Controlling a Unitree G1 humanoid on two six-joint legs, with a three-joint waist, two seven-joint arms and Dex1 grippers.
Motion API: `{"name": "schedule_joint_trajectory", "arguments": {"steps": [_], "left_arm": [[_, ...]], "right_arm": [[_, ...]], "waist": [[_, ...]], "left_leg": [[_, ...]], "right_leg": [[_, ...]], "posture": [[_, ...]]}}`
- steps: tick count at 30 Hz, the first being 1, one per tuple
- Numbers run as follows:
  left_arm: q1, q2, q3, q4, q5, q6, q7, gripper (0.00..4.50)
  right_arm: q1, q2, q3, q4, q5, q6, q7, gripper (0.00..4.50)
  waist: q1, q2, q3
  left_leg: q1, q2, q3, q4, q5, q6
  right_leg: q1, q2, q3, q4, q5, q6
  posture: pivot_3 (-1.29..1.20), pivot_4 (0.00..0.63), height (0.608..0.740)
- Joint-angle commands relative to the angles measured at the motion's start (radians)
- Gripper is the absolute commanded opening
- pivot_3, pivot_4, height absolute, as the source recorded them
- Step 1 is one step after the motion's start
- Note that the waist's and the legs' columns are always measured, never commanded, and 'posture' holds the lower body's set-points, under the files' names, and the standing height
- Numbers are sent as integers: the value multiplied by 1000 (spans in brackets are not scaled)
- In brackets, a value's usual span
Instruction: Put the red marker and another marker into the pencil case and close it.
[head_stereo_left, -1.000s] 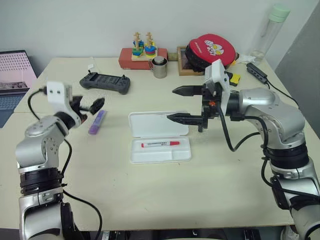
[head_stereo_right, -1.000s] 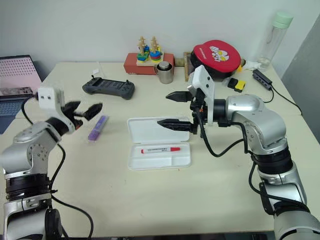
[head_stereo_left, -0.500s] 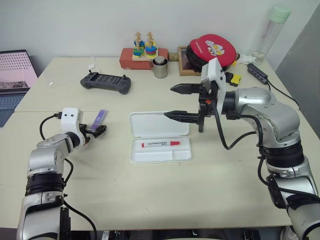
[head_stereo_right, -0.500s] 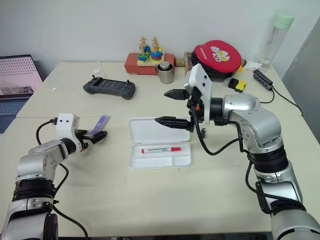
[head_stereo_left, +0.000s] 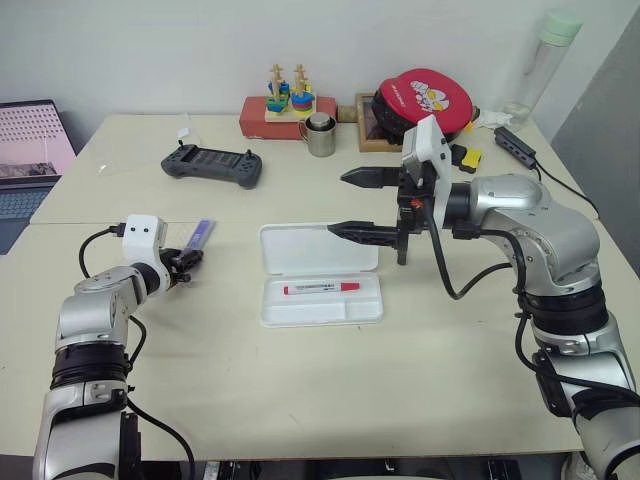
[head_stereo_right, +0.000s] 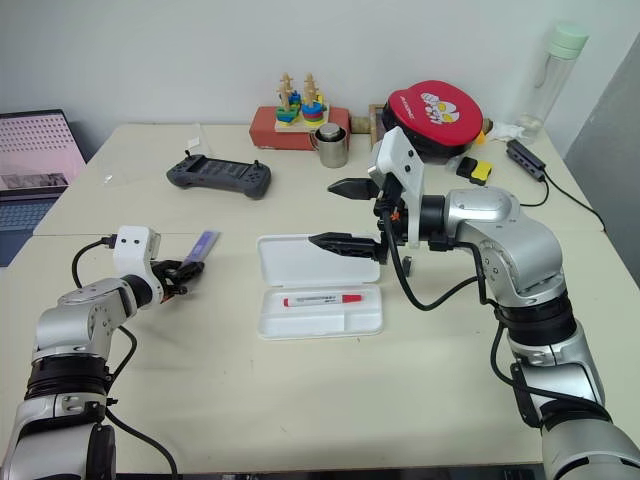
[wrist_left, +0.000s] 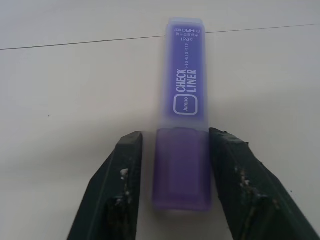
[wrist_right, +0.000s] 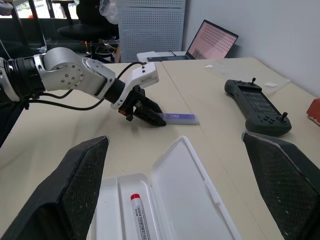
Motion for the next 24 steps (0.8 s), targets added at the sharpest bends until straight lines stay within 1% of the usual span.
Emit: {"name": "schedule_joint_trajectory", "arguments": {"steps": [1,6,8,10,11,14,15,16,18,19,21,24], "left_arm": [[8,-3,8,-6,4,6,16,1243],[-4,-8,3,-5,9,-18,28,1193],[-26,-10,4,-21,8,-67,19,1193],[-53,-23,17,-113,-40,-140,-40,1193],[-66,-28,17,-188,-81,-156,-91,1193],[-98,-24,-21,-454,-252,-98,-274,1193],[-100,-19,-32,-503,-288,-74,-312,1193],[-81,6,-73,-571,-311,-58,-379,1193],[-48,57,-161,-656,-306,-56,-486,1193],[-36,82,-213,-675,-277,-73,-524,1193],[-12,132,-308,-673,-200,-125,-586,1193],[18,188,-403,-633,-108,-190,-661,1193]], "right_arm": [[-26,5,-24,-25,14,-18,-6,4500],[-30,6,-28,-16,10,-26,-6,4500],[-32,2,-36,-12,11,-32,-3,4500],[-34,-7,-49,-11,16,-37,4,4500],[-35,-13,-59,-11,24,-37,8,4500],[-32,-36,-94,-21,56,-33,34,4500],[-30,-42,-99,-25,62,-33,41,4500],[-23,-55,-103,-33,72,-30,55,4500],[-8,-80,-104,-50,88,-18,78,4500],[0,-90,-104,-59,93,-13,87,4500],[16,-109,-97,-75,101,-8,94,4500],[42,-127,-84,-101,102,0,92,4500]], "waist": [[0,0,0],[0,0,0],[0,0,0],[2,0,0],[3,-1,0],[5,-4,1],[5,-5,1],[4,-5,1],[-6,-3,0],[-13,-1,-1],[-23,3,-1],[-25,2,-1]], "left_leg": [[0,0,0,0,0,0],[0,0,0,0,0,0],[0,0,0,0,0,0],[0,0,0,0,0,0],[-1,0,0,0,0,0],[-2,0,-2,1,0,0],[-3,0,-2,1,0,0],[-4,0,-2,1,0,0],[-1,-1,0,0,0,0],[-1,-1,1,-1,0,0],[1,-1,2,-2,0,0],[1,2,3,-2,0,0]], "right_leg": [[0,0,0,0,0,0],[0,0,0,0,0,0],[0,0,0,0,0,0],[0,0,0,0,0,0],[0,0,0,0,0,0],[0,-1,-1,-1,0,0],[0,-1,-2,-1,0,0],[0,-2,-2,-2,0,0],[1,-3,0,-2,0,0],[0,-3,0,-2,0,0],[0,-3,2,-2,0,0],[0,1,2,-1,0,0]], "posture": [[0,150,740],[0,150,740],[0,150,740],[0,150,740],[0,150,740],[0,150,740],[0,150,740],[0,150,740],[0,150,740],[0,150,740],[0,150,740],[0,150,740]]}}
